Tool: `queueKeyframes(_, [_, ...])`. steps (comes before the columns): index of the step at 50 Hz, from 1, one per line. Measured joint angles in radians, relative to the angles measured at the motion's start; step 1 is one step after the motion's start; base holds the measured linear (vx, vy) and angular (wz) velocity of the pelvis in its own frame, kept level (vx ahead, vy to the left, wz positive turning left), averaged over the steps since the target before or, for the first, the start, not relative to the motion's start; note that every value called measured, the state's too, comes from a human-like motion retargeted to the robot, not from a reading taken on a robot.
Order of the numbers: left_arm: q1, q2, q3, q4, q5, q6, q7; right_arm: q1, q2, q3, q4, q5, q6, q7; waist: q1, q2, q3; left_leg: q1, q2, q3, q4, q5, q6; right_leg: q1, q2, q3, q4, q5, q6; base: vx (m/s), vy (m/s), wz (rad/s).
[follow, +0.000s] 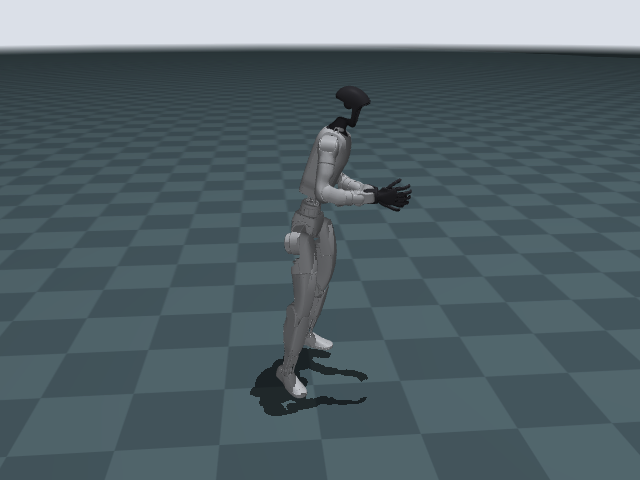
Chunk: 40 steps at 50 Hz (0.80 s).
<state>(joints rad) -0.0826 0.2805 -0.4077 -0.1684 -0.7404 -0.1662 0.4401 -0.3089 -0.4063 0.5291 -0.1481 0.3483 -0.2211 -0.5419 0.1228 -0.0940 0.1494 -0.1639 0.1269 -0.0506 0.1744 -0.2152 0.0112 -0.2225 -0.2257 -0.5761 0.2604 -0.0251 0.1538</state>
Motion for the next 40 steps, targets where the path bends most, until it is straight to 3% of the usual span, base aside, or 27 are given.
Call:
queueKeyframes(2, [0.016, 0.004, -0.009, 0.003, 0.066, 0.003, 0.032, 0.014, 0.071, 0.044, 0.056, -0.021, 0.013, 0.029, -0.011, 0.037, 0.009, 0.0, 0.06, 0.051, 0.017, -0.007, 0.038, -0.065, 0.021, 0.065, 0.175, 0.041, 0.003, 0.22, -0.31, -0.09])
queueKeyframes(4, [0.024, 0.013, -0.022, 0.006, 0.147, -0.008, 0.087, 0.03, 0.141, 0.088, 0.098, 0.018, 0.017, 0.049, -0.043, 0.077, 0.037, 0.011, 0.134, 0.072, 0.049, -0.038, 0.047, -0.158, 0.045, 0.202, 0.382, 0.083, 0.052, 0.2, -0.33, 0.33])
queueKeyframes(5, [0.022, 0.02, -0.032, 0.009, 0.189, -0.017, 0.119, 0.039, 0.175, 0.109, 0.112, 0.056, 0.017, 0.056, -0.062, 0.096, 0.058, 0.017, 0.168, 0.064, 0.066, -0.062, 0.039, -0.203, 0.063, 0.288, 0.476, 0.095, 0.092, 0.14, -0.44, 0.4])
queueKeyframes(7, [-0.011, 0.043, -0.065, 0.024, 0.269, -0.038, 0.196, 0.041, 0.241, 0.153, 0.129, 0.156, 0.013, 0.051, -0.076, 0.137, 0.118, 0.0, 0.249, 0.029, 0.127, -0.123, -0.015, -0.268, 0.09, 0.389, 0.576, 0.043, 0.108, 0.11, -0.48, 0.41])
queueKeyframes(8, [-0.035, 0.052, -0.091, 0.037, 0.311, -0.047, 0.234, 0.039, 0.266, 0.174, 0.138, 0.201, 0.008, 0.04, -0.085, 0.146, 0.157, -0.012, 0.249, 0.011, 0.175, -0.153, -0.027, -0.278, 0.041, 0.425, 0.597, -0.005, 0.108, 0.11, -0.35, 0.72])
queueKeyframes(10, [-0.079, 0.071, -0.14, 0.06, 0.379, -0.053, 0.292, 0.034, 0.299, 0.217, 0.151, 0.265, -0.006, -0.001, -0.098, 0.154, 0.246, -0.047, 0.212, -0.012, 0.304, -0.198, -0.028, -0.277, -0.129, 0.462, 0.563, -0.087, 0.07, 0.12, -0.3, 0.8])
queueKeyframes(13, [-0.094, 0.104, -0.146, 0.072, 0.443, -0.044, 0.325, 0.017, 0.303, 0.256, 0.147, 0.346, -0.008, -0.033, -0.076, 0.207, 0.349, -0.109, 0.233, -0.023, 0.462, -0.244, -0.055, -0.289, -0.3, 0.421, 0.313, -0.18, -0.091, 0.11, -0.49, 0.1])
queueKeyframes(15, [-0.051, 0.111, -0.137, 0.109, 0.626, -0.069, 0.283, 0.02, 0.312, 0.21, 0.129, 0.463, -0.143, 0.004, -0.051, 0.207, 0.371, -0.122, 0.261, -0.019, 0.461, -0.279, -0.12, -0.299, -0.363, 0.352, 0.1, -0.242, -0.101, 0.22, -0.66, -0.03])
queueKeyframes(18, [0.131, 0.133, -0.04, 0.107, 0.703, -0.094, 0.286, 0.039, 0.313, 0.199, 0.166, 0.431, -0.145, 0.041, -0.061, 0.211, 0.371, -0.069, 0.287, -0.006, 0.345, -0.239, -0.133, -0.321, -0.39, 0.319, -0.026, -0.133, -0.102, 0.35, -0.8, 0.07])
queueKeyframes(20, [0.275, 0.156, 0.068, 0.104, 0.706, -0.122, 0.259, 0.041, 0.316, 0.207, 0.184, 0.413, -0.153, 0.049, -0.079, 0.197, 0.368, -0.007, 0.327, 0.01, 0.215, -0.13, -0.127, -0.335, -0.372, 0.304, 0.006, -0.015, -0.105, 0.38, -0.96, -0.04])
queueKeyframes(23, [0.445, 0.176, 0.22, 0.141, 0.678, -0.147, 0.224, 0.037, 0.265, 0.22, 0.153, 0.458, -0.19, 0.062, -0.117, 0.183, 0.311, 0.09, 0.449, 0.131, 0.005, 0.142, -0.12, -0.369, -0.31, 0.235, 0.178, -0.04, -0.136, 0.44, -1.07, 0.06])
queueKeyframes(25, [0.519, 0.189, 0.292, 0.192, 0.659, -0.152, 0.194, 0.04, 0.176, 0.217, 0.113, 0.488, -0.218, 0.073, -0.148, 0.153, 0.227, 0.137, 0.493, 0.298, -0.091, 0.282, -0.123, -0.373, -0.264, 0.179, 0.255, -0.11, -0.095, 0.5, -1.13, 0.18])
queueKeyframes(27, [0.527, 0.208, 0.325, 0.259, 0.682, -0.12, 0.141, 0.039, 0.035, 0.159, 0.107, 0.442, -0.202, 0.095, -0.174, 0.109, 0.136, 0.164, 0.45, 0.443, -0.117, 0.266, -0.125, -0.333, -0.217, 0.129, 0.23, -0.134, -0.081, 0.51, -1.09, 0.21])
queueKeyframes(29, [0.486, 0.229, 0.322, 0.322, 0.729, -0.083, 0.064, 0.049, -0.109, 0.034, 0.165, 0.395, -0.149, 0.143, -0.188, 0.07, 0.06, 0.163, 0.343, 0.458, -0.087, 0.167, -0.135, -0.252, -0.162, 0.09, 0.127, -0.106, -0.063, 0.47, -0.98, 0.22])
queueKeyframes(32, [0.389, 0.252, 0.243, 0.379, 0.752, -0.029, -0.043, 0.024, -0.264, -0.219, 0.436, 0.457, -0.049, 0.226, -0.192, 0.056, -0.026, 0.122, 0.133, 0.265, -0.01, 0.065, -0.156, -0.136, -0.069, 0.112, -0.008, 0.029, -0.015, 0.4, -0.84, 0.21])
queueKeyframes(35, [0.312, 0.271, 0.135, 0.378, 0.678, 0.023, -0.145, -0.158, -0.398, -0.396, 0.946, 0.484, 0.053, 0.222, -0.182, 0.107, -0.1, 0.109, -0.037, 0.004, -0.028, 0.04, -0.167, -0.092, 0.075, 0.386, -0.03, 0.197, 0.045, 0.34, -0.78, 0.0])
queueKeyframes(38, [0.252, 0.31, 0.084, 0.302, 0.61, 0.067, -0.226, -0.5, -0.604, -0.518, 1.495, 0.467, 0.147, 0.182, -0.179, 0.176, -0.143, 0.105, -0.062, 0.0, -0.018, 0.008, -0.133, -0.06, 0.144, 0.598, -0.005, 0.168, 0.075, 0.32, -0.78, 0.19])
queueKeyframes(40, [0.203, 0.345, 0.083, 0.22, 0.582, 0.094, -0.254, -0.692, -0.788, -0.611, 1.673, 0.526, 0.198, 0.152, -0.185, 0.191, -0.141, 0.105, -0.026, 0.123, 0.029, -0.057, -0.099, -0.04, 0.051, 0.52, 0.002, 0.078, 0.049, 0.27, -0.77, 0.78])
